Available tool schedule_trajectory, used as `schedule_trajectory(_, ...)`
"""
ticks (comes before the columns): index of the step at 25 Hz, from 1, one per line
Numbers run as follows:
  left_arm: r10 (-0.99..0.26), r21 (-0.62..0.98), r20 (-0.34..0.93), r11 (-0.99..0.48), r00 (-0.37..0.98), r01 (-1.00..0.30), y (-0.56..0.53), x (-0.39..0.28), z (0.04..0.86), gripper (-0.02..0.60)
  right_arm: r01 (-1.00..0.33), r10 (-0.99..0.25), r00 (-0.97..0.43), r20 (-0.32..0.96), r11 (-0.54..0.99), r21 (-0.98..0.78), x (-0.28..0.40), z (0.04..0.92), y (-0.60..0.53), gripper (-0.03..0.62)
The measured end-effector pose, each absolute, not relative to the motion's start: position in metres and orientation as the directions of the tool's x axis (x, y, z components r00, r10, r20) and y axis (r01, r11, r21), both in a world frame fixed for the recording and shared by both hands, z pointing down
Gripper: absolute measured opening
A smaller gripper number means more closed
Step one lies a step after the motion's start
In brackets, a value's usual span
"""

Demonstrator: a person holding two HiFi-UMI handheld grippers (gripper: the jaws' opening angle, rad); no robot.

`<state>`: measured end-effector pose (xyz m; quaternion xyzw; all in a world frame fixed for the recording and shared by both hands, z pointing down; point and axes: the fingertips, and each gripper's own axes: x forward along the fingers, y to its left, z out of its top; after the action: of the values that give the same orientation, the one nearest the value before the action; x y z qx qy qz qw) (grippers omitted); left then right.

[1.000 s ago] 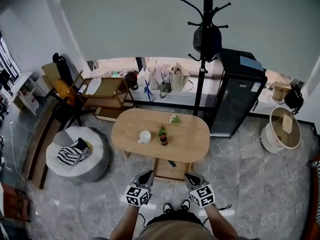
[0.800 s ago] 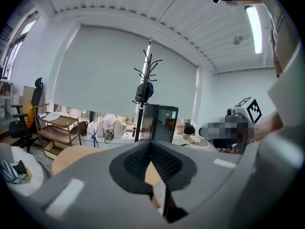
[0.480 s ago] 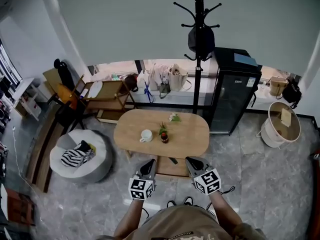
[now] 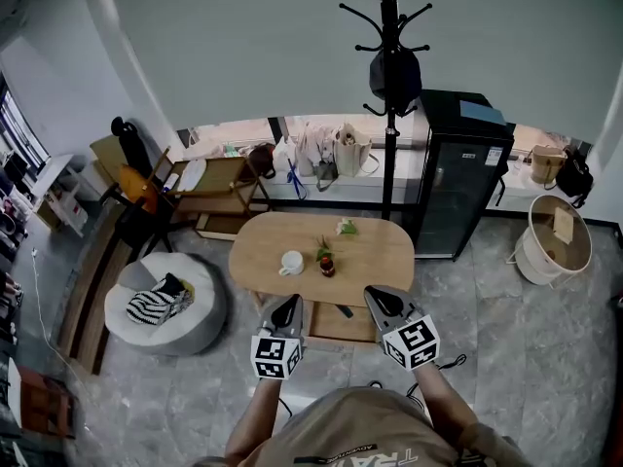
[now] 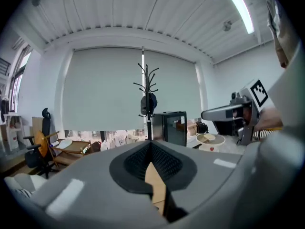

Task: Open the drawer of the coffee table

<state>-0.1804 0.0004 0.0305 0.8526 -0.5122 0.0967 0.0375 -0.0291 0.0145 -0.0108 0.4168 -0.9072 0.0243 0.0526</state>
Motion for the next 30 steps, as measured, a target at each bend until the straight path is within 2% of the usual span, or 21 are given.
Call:
schedule_trajectory(7, -0.874, -0.165, 0.222, -0.471, 0.433, -0.867, -0.001, -0.173, 0.024, 0.007, -0.753, -0.752, -0.652, 0.099, 0.657, 0.038, -0.033, -0.024, 0.013, 0.006)
schedule_trajectory(17, -0.868, -0.061, 0.234, -0.464, 0.439, -0.884, -0.004, -0.168, 0.027, 0.006, -0.745, -0.748, -0.658, 0.086, 0.663, 0.075, -0.035, -0.027, 0.013, 0.005)
schedule_trajectory(22, -0.874, -0.066, 0.212, -0.46, 0.438, -0.885, 0.004, -0.162, 0.018, 0.007, -0.754, -0.752, -0.65, 0.107, 0.656, 0.031, -0.022, -0.019, 0.018, 0.005)
schedule_trajectory(30, -0.877, -0.05, 0.236, -0.442, 0.419, -0.896, 0.02, -0.173, 0.031, 0.006, -0.755, -0.755, -0.644, 0.121, 0.653, 0.06, -0.024, -0.014, 0.028, 0.005)
